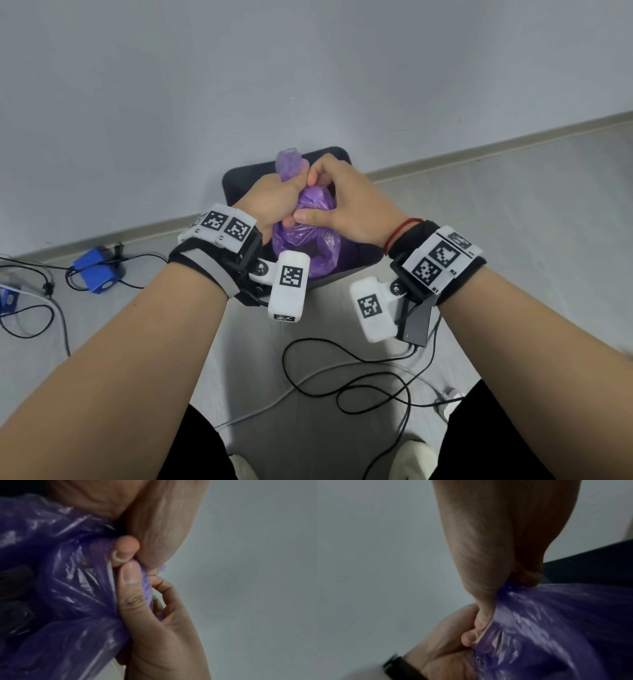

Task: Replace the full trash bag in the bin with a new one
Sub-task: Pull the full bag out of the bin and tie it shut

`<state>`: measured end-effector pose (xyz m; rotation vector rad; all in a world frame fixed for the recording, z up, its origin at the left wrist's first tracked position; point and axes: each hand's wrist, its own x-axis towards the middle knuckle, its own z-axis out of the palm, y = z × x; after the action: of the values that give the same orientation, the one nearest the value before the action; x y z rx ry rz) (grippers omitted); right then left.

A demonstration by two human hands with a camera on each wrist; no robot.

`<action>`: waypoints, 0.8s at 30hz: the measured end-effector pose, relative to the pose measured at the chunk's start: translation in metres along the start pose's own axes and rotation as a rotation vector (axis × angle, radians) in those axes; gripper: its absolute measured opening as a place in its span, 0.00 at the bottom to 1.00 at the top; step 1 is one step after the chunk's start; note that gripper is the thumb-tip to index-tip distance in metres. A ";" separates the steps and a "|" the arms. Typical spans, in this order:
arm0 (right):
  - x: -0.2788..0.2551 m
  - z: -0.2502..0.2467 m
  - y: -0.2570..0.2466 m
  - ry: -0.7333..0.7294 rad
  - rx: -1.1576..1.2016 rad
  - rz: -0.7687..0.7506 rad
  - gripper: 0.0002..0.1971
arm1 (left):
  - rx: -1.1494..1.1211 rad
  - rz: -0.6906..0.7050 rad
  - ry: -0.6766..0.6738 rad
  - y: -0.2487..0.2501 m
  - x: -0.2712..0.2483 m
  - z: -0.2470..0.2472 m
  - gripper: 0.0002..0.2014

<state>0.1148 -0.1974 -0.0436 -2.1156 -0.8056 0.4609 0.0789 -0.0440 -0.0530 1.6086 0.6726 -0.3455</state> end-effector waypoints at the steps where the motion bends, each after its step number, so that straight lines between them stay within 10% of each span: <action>1: 0.000 0.002 0.001 0.031 -0.010 -0.025 0.21 | -0.014 -0.002 -0.008 0.000 -0.001 0.001 0.25; 10: 0.005 -0.004 0.001 -0.001 -0.332 -0.043 0.09 | 0.094 0.103 0.041 0.003 -0.007 -0.009 0.37; 19: 0.007 -0.007 0.015 -0.191 0.936 0.453 0.16 | 0.428 0.325 -0.187 0.000 -0.010 -0.019 0.08; 24: 0.009 -0.006 0.016 -0.154 0.885 0.473 0.20 | 0.070 0.256 -0.340 0.002 -0.019 -0.017 0.18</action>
<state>0.1312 -0.2021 -0.0527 -1.4120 -0.0941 1.0206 0.0625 -0.0314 -0.0382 1.6292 0.1952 -0.4435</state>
